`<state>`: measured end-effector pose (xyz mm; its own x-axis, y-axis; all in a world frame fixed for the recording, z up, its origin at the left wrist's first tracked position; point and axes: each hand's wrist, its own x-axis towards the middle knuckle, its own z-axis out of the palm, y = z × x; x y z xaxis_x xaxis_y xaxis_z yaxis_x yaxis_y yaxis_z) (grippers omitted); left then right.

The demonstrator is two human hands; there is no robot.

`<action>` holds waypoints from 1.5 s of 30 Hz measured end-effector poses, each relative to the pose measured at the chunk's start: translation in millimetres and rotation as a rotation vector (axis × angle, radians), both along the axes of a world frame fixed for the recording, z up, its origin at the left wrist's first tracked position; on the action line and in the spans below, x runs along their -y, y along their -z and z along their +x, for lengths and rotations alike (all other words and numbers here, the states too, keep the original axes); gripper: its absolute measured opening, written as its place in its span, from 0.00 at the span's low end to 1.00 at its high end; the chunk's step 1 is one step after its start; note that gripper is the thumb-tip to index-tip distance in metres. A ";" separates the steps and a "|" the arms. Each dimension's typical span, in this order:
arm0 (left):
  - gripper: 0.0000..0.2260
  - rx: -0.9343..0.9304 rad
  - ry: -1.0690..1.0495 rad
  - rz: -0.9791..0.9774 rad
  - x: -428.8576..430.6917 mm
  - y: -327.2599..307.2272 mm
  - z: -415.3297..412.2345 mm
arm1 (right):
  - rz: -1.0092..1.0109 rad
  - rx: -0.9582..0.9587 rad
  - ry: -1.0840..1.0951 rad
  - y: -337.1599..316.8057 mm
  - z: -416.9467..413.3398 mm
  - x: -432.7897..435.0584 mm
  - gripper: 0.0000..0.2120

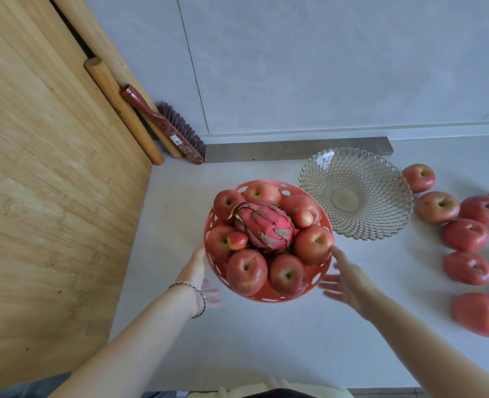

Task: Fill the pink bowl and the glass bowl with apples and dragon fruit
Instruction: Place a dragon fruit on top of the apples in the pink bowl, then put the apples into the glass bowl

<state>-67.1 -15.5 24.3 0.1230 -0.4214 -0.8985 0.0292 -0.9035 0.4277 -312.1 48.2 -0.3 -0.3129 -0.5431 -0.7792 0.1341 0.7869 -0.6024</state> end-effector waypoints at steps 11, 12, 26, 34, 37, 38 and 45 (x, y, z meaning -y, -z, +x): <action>0.24 -0.226 -0.116 0.104 17.6 17.4 -11.5 | -0.089 -0.015 0.123 3.0 16.2 20.1 0.25; 0.25 -0.215 -0.107 0.102 24.1 17.9 -11.1 | -0.091 -0.014 0.130 3.3 17.5 26.1 0.25; 0.21 -0.110 -0.123 -0.092 153.2 -9.4 -23.7 | -0.176 0.016 0.208 -6.1 49.1 155.2 0.17; 0.16 -0.101 -0.166 -0.240 148.8 1.4 -21.6 | -0.221 -0.035 0.136 -5.3 45.3 148.6 0.13; 0.16 -0.102 -0.111 -0.224 126.3 16.6 -20.2 | -0.217 -0.054 0.077 -7.9 37.5 124.1 0.08; 0.13 -0.100 -0.054 -0.209 116.8 21.1 -22.9 | -0.219 -0.059 0.072 -8.7 33.7 114.0 0.08; 0.05 -0.049 0.563 -0.272 68.8 27.7 -78.8 | -0.237 -0.196 0.133 -8.0 8.0 50.8 0.08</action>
